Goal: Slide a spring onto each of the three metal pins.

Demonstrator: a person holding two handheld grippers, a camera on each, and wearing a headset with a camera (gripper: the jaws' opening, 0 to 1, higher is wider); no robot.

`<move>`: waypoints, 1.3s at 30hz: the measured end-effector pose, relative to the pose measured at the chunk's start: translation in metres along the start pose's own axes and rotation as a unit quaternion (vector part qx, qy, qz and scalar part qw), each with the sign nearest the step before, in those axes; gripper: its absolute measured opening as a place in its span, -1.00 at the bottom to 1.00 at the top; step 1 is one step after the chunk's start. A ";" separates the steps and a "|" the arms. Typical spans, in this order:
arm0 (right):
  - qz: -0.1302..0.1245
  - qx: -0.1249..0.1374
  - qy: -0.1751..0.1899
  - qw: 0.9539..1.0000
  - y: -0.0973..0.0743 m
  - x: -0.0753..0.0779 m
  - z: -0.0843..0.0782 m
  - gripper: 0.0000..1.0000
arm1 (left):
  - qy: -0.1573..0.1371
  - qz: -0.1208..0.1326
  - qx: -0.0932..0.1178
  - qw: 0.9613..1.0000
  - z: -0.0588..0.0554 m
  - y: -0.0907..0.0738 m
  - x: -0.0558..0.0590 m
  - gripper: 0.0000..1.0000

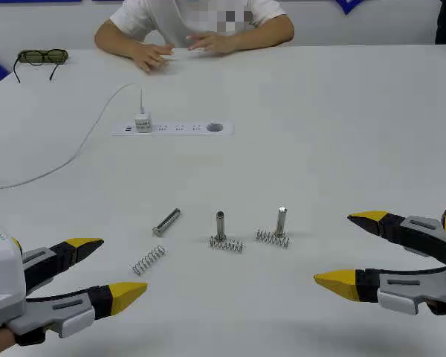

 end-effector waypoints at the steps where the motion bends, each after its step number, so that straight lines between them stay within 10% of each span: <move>1: 0.000 0.000 -0.001 1.000 0.000 0.000 0.000 0.38 | 0.000 0.000 0.000 1.000 0.000 0.000 0.000 0.27; 21: -0.004 -0.003 0.000 1.000 -0.001 0.001 0.000 0.37 | 0.009 0.000 -0.004 1.000 0.006 0.006 -0.006 0.23; 39: -0.008 -0.006 0.002 1.000 -0.002 0.002 -0.002 0.36 | 0.049 -0.013 -0.039 0.998 0.017 0.047 -0.032 0.12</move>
Point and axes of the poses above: the centre of the closed fingertips' face, and the gripper's own axes: y roughly forward along the fingers, x roughly to its right, z roughly out of its top, the point moved 6 cm from there along -y, roughly backward along the fingers, and after that the axes turned 15 degrees about x, right-handed, at the moved point
